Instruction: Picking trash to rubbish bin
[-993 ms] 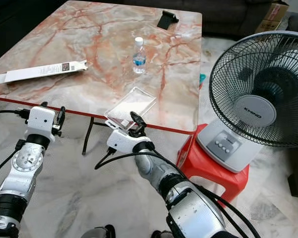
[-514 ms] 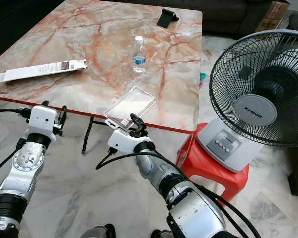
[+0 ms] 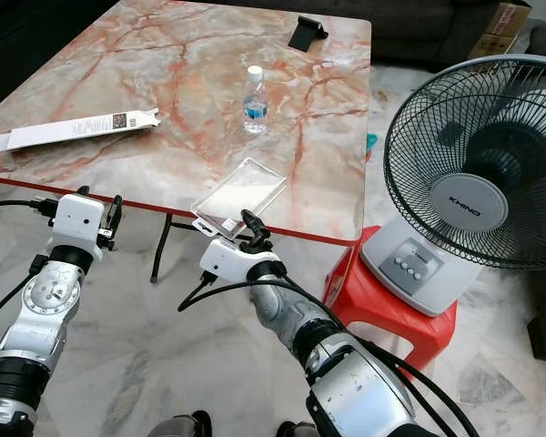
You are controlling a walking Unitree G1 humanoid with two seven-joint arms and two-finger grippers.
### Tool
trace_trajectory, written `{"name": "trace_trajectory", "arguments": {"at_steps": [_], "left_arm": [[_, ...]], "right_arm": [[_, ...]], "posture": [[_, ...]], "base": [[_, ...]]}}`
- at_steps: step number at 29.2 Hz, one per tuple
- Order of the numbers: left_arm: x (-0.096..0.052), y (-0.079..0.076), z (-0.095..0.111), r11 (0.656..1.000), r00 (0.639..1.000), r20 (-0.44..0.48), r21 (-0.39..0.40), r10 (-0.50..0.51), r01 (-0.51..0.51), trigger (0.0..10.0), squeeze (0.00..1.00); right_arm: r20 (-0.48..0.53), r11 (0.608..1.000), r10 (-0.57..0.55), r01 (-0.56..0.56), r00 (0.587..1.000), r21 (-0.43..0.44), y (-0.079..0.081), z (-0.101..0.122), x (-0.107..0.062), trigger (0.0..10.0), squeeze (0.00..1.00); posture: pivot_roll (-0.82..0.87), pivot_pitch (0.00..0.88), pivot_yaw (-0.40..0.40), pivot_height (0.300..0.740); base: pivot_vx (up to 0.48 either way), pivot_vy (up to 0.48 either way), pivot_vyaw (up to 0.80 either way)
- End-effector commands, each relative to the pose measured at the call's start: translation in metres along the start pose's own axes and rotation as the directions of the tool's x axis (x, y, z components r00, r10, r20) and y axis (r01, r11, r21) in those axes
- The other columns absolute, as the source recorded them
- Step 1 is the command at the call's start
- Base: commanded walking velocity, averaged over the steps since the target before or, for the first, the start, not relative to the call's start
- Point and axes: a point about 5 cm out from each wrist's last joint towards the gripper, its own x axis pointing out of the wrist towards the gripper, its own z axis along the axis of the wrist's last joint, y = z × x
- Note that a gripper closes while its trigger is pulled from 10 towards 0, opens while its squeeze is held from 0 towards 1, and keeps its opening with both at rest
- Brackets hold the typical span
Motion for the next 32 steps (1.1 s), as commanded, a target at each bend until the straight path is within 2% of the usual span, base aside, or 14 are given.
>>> {"name": "trace_trajectory", "arguments": {"at_steps": [1, 3, 4, 6, 10, 13, 19, 27, 32], "left_arm": [[-0.0033, 0.0017, -0.0015, 0.999, 1.000, -0.010, 0.037, -0.013, 0.013, 10.0, 0.00], [-0.0033, 0.0019, -0.0014, 0.999, 1.000, -0.010, 0.037, -0.012, 0.012, 10.0, 0.00], [-0.0032, 0.0018, -0.0013, 0.999, 1.000, -0.010, 0.038, -0.012, 0.012, 10.0, 0.00], [-0.0029, 0.0018, -0.0009, 0.999, 1.000, -0.009, 0.040, -0.011, 0.011, 10.0, 0.00], [-0.0025, 0.0018, -0.0004, 0.999, 1.000, -0.008, 0.043, -0.010, 0.010, 10.0, 0.00], [-0.0021, 0.0016, -0.0001, 0.999, 1.000, -0.008, 0.043, -0.010, 0.011, 10.0, 0.00], [-0.0013, 0.0005, 0.0009, 0.999, 1.000, -0.005, 0.042, -0.011, 0.011, 10.0, 0.00], [-0.0008, -0.0016, 0.0015, 0.999, 1.000, -0.001, 0.037, -0.012, 0.012, 10.0, 0.00], [0.0000, -0.0048, 0.0020, 0.999, 1.000, 0.000, 0.033, -0.019, 0.019, 10.0, 0.00]], "right_arm": [[-0.019, 1.000, -0.003, 0.003, 1.000, 0.001, 0.0019, -0.0027, -0.0014, 10.0, 0.00], [-0.019, 1.000, -0.005, 0.005, 1.000, 0.001, 0.0011, -0.0028, -0.0011, 10.0, 0.00], [-0.019, 1.000, -0.007, 0.007, 1.000, 0.001, 0.0007, -0.0027, -0.0009, 5.6, 0.00], [-0.017, 1.000, -0.010, 0.010, 1.000, 0.002, -0.0003, -0.0025, -0.0005, 3.8, 0.00], [-0.018, 1.000, -0.016, 0.016, 1.000, 0.004, -0.0016, -0.0025, 0.0000, 3.7, 0.00], [-0.016, 1.000, -0.014, 0.014, 1.000, 0.005, -0.0010, -0.0024, -0.0003, 4.1, 0.00], [-0.008, 1.000, -0.007, 0.007, 1.000, 0.006, 0.0019, -0.0014, -0.0014, 3.7, 0.00], [0.009, 1.000, 0.004, -0.004, 1.000, 0.009, 0.0074, 0.0017, -0.0032, 4.0, 0.00], [0.009, 1.000, 0.005, -0.005, 1.000, 0.017, 0.0083, 0.0014, -0.0038, 3.7, 0.00]], "posture": [[0.26, 0.183, -0.012, 0.740], [0.26, 0.183, -0.012, 0.740], [0.26, 0.183, -0.012, 0.740], [0.26, 0.183, -0.012, 0.740], [0.25, 0.180, -0.012, 0.740], [0.25, 0.178, -0.011, 0.740], [0.25, 0.178, -0.011, 0.740], [0.25, 0.174, -0.014, 0.740], [0.25, 0.172, -0.014, 0.740]], "base": [[0.000, 0.000, 0.00], [0.000, 0.000, 0.00], [0.000, 0.000, 0.00], [0.000, 0.000, 0.00], [0.000, 0.000, 0.00], [0.000, 0.000, 0.00], [0.000, 0.000, 0.00], [0.000, 0.000, 0.00], [0.000, 0.000, 0.00]]}}
